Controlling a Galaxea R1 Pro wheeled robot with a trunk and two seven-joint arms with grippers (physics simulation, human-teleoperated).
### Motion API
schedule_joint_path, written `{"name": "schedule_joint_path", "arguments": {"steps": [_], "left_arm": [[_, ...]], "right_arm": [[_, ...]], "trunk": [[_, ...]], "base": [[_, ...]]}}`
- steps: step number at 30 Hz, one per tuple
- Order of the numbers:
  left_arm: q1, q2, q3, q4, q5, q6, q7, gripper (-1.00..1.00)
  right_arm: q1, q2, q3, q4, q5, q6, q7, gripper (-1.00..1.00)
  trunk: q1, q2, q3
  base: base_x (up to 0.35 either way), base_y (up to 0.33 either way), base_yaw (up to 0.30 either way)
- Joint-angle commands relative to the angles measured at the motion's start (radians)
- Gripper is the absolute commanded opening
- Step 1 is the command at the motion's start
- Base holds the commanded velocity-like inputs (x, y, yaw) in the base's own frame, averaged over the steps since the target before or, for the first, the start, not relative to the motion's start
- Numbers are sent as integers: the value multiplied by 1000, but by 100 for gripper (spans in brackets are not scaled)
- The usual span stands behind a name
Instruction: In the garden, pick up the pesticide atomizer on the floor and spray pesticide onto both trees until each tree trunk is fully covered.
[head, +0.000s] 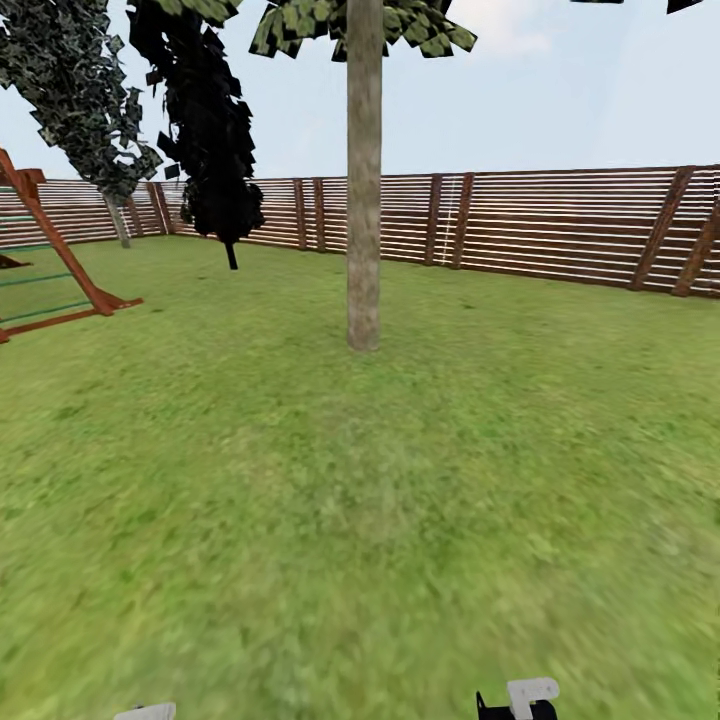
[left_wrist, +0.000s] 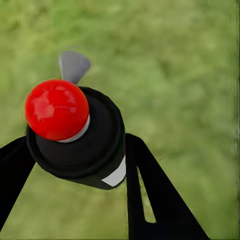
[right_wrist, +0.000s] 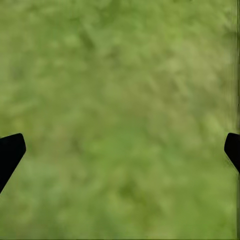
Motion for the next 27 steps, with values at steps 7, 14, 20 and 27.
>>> {"name": "schedule_joint_path", "arguments": {"steps": [7, 14, 20, 27], "left_arm": [[0, -1, 8, 1, -2, -1, -7, -100], [0, -1, 6, 1, -5, -1, -7, -100], [0, -1, 5, 1, -7, -1, -7, -100], [0, -1, 8, 0, -3, -1, -7, -100]], "right_arm": [[-1, 0, 8, 1, 4, 0, -9, 100], [-1, 0, 8, 1, 6, -1, -9, 100], [-1, 2, 8, 1, 6, -1, -9, 100], [-1, 1, 8, 1, 6, 0, -9, 100]], "trunk": [[0, 0, -1], [0, 0, -1], [0, 0, -1], [0, 0, -1]], "base": [[340, 0, -213], [340, 0, -9], [340, 0, 0], [340, 0, 0]]}}
